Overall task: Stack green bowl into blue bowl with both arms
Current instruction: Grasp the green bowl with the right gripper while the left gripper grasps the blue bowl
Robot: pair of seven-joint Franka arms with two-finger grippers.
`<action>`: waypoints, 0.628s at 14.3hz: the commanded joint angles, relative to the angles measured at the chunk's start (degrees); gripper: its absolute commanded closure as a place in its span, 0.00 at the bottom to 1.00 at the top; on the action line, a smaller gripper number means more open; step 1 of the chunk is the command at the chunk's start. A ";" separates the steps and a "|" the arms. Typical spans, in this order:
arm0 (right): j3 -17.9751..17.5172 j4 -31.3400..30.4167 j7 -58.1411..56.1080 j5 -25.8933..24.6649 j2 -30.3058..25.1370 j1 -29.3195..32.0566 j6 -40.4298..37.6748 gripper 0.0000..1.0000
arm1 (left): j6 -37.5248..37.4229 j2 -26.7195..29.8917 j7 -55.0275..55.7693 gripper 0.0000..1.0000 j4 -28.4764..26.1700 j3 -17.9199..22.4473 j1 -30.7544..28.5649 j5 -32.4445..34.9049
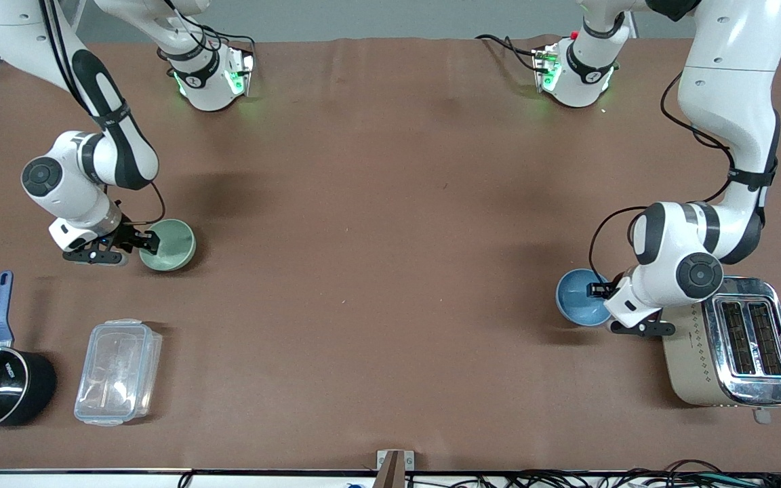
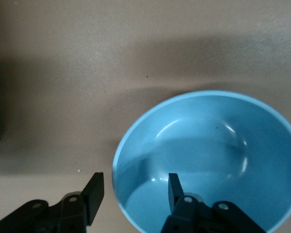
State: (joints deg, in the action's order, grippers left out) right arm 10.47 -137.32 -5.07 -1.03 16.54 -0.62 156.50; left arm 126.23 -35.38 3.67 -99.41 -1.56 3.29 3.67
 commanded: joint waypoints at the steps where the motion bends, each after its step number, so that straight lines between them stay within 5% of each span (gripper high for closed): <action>1: -0.45 -1.28 0.15 1.37 -0.72 0.71 0.39 0.97 | 0.16 -0.82 -1.03 0.76 0.88 -0.11 -1.09 -1.12; 4: -0.54 -0.23 0.15 3.75 -1.94 0.36 -3.11 1.00 | 0.07 -0.30 -1.03 1.00 1.15 -1.07 -1.09 -4.62; 7: -0.10 7.12 -0.64 3.75 -5.02 0.53 -15.91 1.00 | -0.81 1.10 0.37 1.00 2.64 -4.40 -0.48 -5.87; 9: -0.19 15.28 -0.73 3.84 -5.90 0.45 -27.85 1.00 | -4.74 2.33 4.74 1.00 5.18 -10.01 -0.13 -5.87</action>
State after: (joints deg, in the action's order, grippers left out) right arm 10.51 -128.81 -4.98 1.51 12.30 -0.59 138.30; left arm 125.20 -34.67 4.99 -96.36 -7.27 2.48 -1.41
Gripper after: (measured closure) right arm 0.947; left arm 0.943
